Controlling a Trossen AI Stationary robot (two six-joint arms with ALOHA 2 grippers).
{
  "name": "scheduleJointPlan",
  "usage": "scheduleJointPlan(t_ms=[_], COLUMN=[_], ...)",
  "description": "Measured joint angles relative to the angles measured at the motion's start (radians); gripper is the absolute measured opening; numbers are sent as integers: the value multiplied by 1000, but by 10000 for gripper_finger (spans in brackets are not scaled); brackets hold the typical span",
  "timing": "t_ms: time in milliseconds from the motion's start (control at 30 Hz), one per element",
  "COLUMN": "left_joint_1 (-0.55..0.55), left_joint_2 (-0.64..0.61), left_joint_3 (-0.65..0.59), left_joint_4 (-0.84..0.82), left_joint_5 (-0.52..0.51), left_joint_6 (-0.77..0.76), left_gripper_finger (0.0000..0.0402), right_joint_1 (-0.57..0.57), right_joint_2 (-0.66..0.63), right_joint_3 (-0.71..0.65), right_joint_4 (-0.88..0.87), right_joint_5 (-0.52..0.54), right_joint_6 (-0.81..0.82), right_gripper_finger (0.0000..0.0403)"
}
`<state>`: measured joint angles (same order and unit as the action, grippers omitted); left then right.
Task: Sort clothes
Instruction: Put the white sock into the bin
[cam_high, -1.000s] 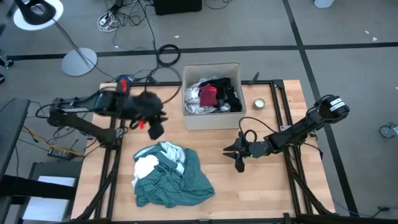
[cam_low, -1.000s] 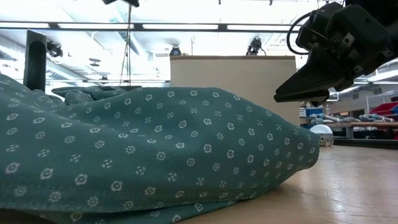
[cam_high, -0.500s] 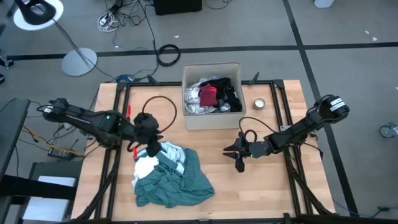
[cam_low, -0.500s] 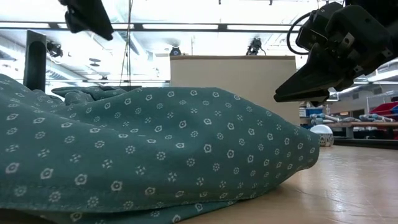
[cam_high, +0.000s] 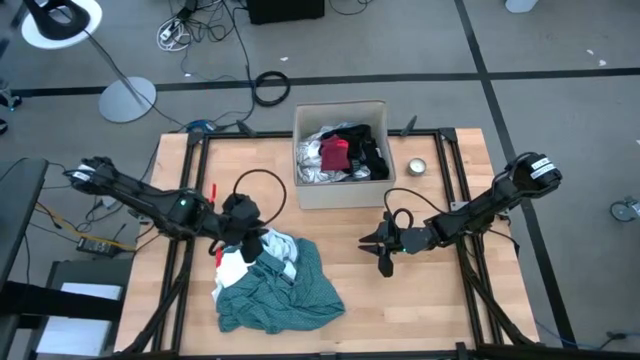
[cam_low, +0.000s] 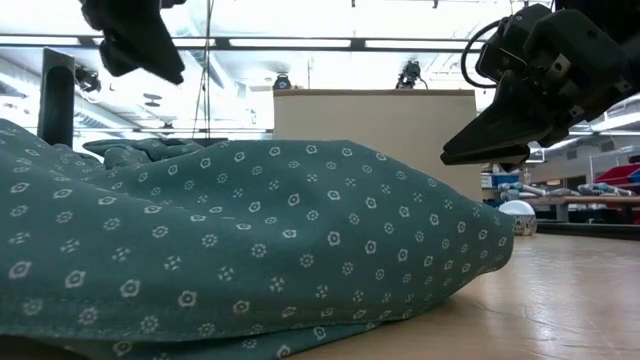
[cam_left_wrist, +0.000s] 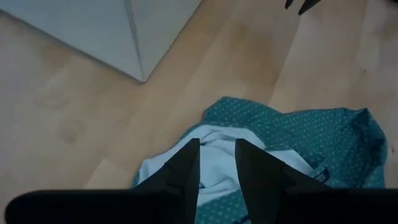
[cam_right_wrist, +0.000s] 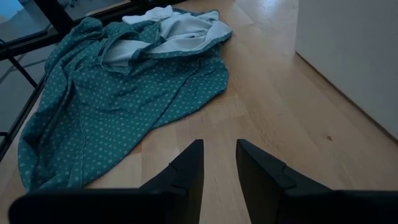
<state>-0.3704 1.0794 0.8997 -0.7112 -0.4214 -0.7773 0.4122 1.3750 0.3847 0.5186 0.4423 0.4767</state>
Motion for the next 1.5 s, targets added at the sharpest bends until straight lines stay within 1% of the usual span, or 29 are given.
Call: scheduleJointPlan(t_ms=[300,500,667,767,833,1000,1100,1300,1400,1500], left_joint_1=[-25,-39,-44,-62,-77,-127,-153,-169,-169,-168], left_joint_2=[0,0,0,0,0,0,6,27,28,27], left_joint_3=[-104,-174,-214,-233,-242,-269,-304,-363,-375,-376], left_joint_4=[20,40,40,34,17,-25,-6,66,79,80], left_joint_5=[27,43,140,213,238,233,228,229,241,259], left_joint_6=[-109,-126,-205,-292,-373,-531,-585,-635,-656,-657], left_gripper_finger=[108,108,108,108,108,108,108,106,81,22], right_joint_1=[0,0,0,0,0,0,0,0,-1,-1], right_joint_2=[0,0,0,0,0,0,0,0,0,0], right_joint_3=[0,0,0,0,0,0,0,0,0,0], right_joint_4=[0,0,1,0,0,0,0,2,2,3], right_joint_5=[0,1,1,1,1,1,1,2,2,2], right_joint_6=[0,0,0,0,0,0,0,0,0,0], right_gripper_finger=[96,96,96,96,96,96,96,96,96,96])
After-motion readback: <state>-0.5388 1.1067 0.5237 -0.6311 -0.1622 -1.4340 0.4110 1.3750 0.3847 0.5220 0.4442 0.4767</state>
